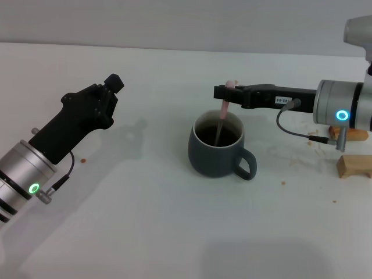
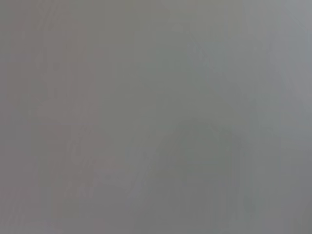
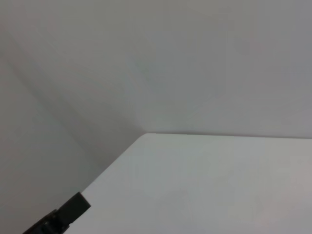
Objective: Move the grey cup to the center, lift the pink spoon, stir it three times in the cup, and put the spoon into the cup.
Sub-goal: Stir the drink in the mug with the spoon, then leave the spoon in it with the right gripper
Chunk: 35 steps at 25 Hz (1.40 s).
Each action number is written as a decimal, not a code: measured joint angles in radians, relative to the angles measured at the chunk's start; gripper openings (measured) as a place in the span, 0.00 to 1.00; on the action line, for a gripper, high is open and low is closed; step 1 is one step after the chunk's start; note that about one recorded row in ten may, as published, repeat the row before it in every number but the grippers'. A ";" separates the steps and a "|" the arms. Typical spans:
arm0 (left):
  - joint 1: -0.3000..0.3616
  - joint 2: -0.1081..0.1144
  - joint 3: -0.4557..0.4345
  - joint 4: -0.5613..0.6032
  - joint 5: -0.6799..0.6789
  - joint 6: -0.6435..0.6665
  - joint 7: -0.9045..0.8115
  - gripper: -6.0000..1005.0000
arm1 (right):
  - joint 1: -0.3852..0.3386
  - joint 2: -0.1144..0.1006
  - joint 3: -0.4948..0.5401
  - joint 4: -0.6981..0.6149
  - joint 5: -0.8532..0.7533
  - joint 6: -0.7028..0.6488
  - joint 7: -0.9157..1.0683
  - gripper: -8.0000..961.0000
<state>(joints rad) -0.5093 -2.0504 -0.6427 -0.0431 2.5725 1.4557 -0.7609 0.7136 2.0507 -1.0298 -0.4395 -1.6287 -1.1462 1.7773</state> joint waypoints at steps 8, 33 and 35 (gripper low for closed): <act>0.000 -0.002 0.000 0.000 0.000 0.000 0.000 0.05 | -0.001 -0.005 0.002 -0.001 -0.015 0.057 0.001 0.10; 0.002 -0.004 0.000 0.000 0.000 0.000 0.002 0.06 | 0.010 0.002 -0.006 -0.025 -0.013 0.069 -0.007 0.16; 0.002 -0.004 0.000 -0.001 0.000 0.000 0.002 0.06 | 0.015 0.002 -0.009 -0.025 -0.014 0.068 -0.004 0.17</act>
<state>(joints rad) -0.5076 -2.0540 -0.6426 -0.0438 2.5725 1.4557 -0.7589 0.7289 2.0524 -1.0388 -0.4648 -1.6432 -1.0778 1.7729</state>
